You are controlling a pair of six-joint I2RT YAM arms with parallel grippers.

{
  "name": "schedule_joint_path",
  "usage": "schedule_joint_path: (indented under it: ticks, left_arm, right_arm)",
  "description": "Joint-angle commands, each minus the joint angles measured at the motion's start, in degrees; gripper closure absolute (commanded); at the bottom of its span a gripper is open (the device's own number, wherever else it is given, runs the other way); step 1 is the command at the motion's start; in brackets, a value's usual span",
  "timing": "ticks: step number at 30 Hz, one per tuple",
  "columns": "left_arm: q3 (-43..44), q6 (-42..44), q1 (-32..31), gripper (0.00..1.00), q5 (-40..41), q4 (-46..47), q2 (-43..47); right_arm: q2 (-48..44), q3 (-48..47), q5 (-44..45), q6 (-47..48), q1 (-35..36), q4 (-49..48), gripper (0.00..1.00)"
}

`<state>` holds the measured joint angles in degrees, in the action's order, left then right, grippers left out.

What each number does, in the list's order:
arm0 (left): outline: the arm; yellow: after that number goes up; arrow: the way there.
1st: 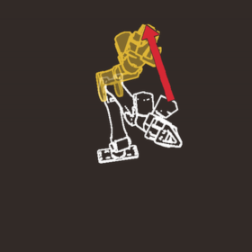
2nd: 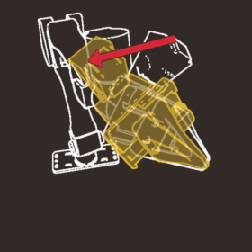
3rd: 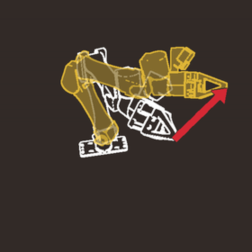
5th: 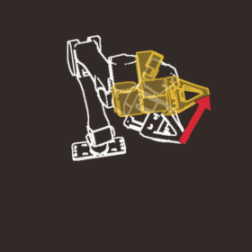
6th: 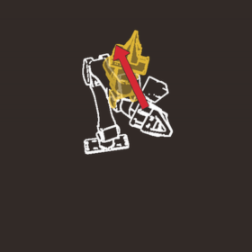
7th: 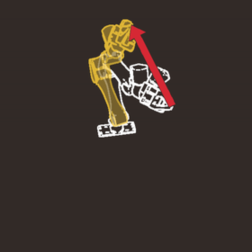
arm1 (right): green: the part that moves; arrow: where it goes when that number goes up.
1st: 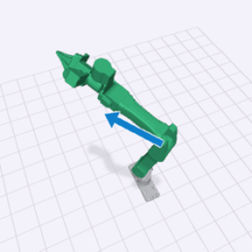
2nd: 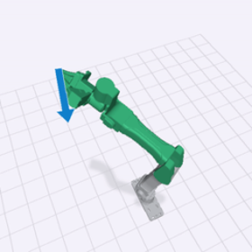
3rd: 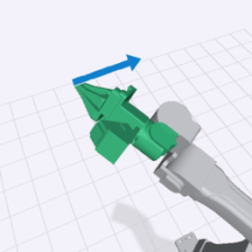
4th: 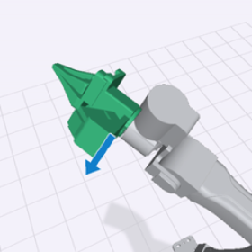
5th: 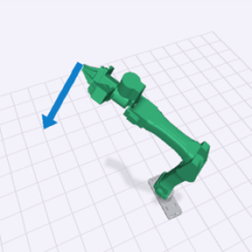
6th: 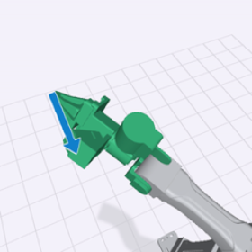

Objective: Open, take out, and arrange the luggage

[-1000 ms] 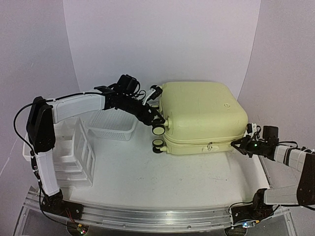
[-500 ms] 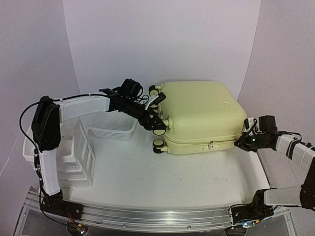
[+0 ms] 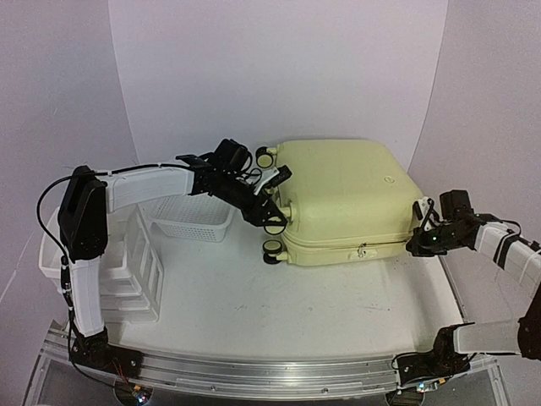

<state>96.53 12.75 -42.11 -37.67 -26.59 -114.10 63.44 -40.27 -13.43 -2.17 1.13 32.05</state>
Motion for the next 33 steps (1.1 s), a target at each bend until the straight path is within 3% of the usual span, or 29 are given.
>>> schedule_joint_path:
  ticks: [1, 6, 13, 16, 24, 30, 33]
  left_arm:
    - [2.1, -3.1, 0.5, 0.65, 8.4, 0.7, 2.1]
    - [1.3, -5.6, 1.9, 0.85, 12.1, 0.4, 2.1]
    - [-0.5, -6.9, 2.6, 0.98, 13.5, 0.5, 3.3]
    - [-0.6, -7.6, 2.6, 0.99, 13.3, 0.5, 3.6]
    - [-0.4, -9.1, 2.6, 1.00, 11.0, 0.7, 3.4]
    - [-2.1, -10.4, 3.1, 1.00, 16.3, 1.2, 4.9]
    - [-3.4, -11.3, 3.9, 1.00, 18.4, 2.0, 5.6]
  right_arm:
    - [-2.0, -1.0, 4.3, 5.7, 0.7, 8.4, 1.00]
    - [-5.6, 1.1, 8.2, 7.8, 0.3, 7.0, 1.00]
    - [-2.7, 0.8, 8.2, 5.0, -3.4, 4.6, 1.00]
    - [0.7, 0.6, 4.5, 5.4, -3.8, 3.7, 1.00]
    - [0.6, 8.2, -3.9, -0.4, -3.8, -12.7, 1.00]
    - [-3.9, 11.3, 8.6, 1.5, -3.8, -15.5, 1.00]
    - [-6.9, 14.4, 9.9, 10.1, -3.8, -20.0, 1.00]
